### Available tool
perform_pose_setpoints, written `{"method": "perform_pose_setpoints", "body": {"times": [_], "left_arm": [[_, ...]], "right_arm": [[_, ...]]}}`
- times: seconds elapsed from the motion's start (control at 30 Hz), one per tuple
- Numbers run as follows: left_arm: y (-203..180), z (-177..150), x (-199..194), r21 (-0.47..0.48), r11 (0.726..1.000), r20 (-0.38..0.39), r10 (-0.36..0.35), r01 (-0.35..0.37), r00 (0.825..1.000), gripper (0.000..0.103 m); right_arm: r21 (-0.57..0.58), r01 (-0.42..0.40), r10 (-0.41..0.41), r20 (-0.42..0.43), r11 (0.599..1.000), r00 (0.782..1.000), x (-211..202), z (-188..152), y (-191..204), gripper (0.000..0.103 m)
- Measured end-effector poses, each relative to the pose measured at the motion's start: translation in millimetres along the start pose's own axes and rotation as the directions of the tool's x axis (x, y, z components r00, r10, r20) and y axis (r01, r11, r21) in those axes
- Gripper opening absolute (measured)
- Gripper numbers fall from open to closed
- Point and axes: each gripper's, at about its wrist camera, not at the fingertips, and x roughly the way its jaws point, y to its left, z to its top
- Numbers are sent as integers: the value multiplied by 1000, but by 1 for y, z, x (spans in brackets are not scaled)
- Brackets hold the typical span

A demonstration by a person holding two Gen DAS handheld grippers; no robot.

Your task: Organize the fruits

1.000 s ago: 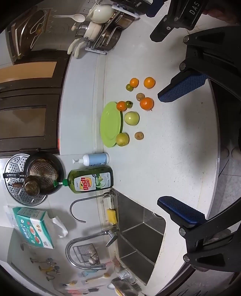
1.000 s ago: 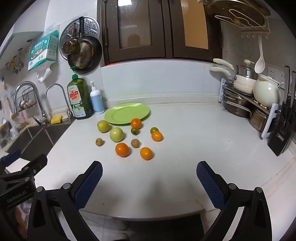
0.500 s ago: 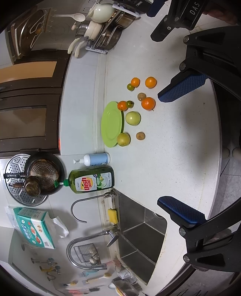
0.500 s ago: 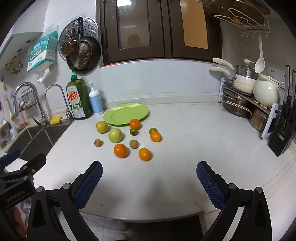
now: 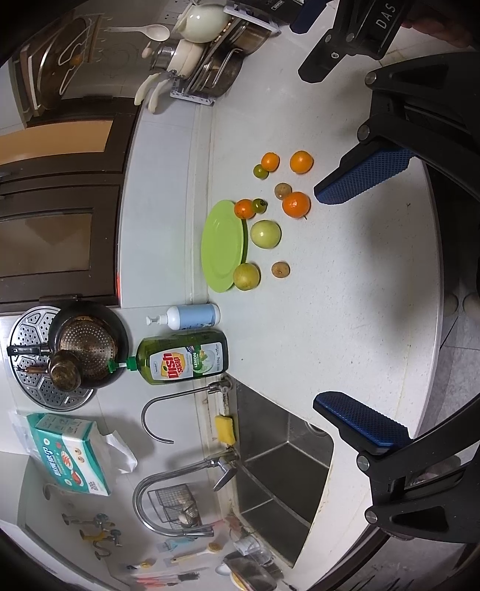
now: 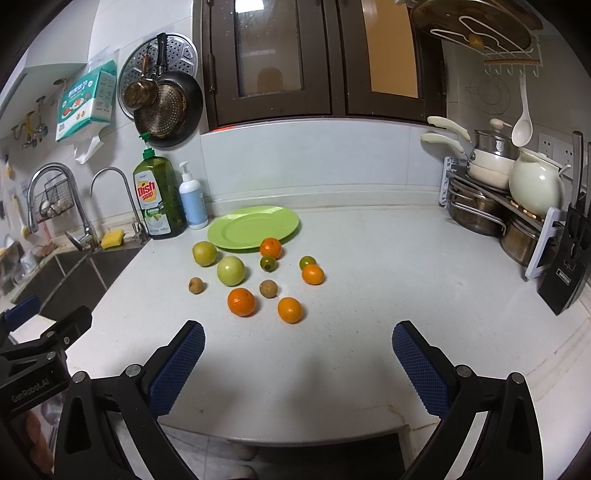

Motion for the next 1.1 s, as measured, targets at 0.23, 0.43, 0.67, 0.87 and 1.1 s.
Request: {"method": "perform_pose_setpoints", "body": {"times": [0.23,0.43,0.67,0.87,1.1], "left_arm": [[0,0,0,1,1000,0,-1,1,1000,103],[-2,0,1,2,1000,-1,-1,1,1000,103],[-1,0,2,1,1000,-3,-3,3,1000,103],[-3,0,3,2,1000,-4,-4,4,1000,103],[-4,0,6,4,1000,-7,-6,6,1000,103]], "right_arm": [[0,-1,1,1,1000,1000,0,1,0,103],[0,-1,1,0,1000,1000,0,1,-1,102],[0,-1,1,0,1000,1000,1,0,-1,102],[0,-1,1,0,1000,1000,1,0,-1,102],[0,-2,2,-3,1000,1000,3,1,-2,102]]}}
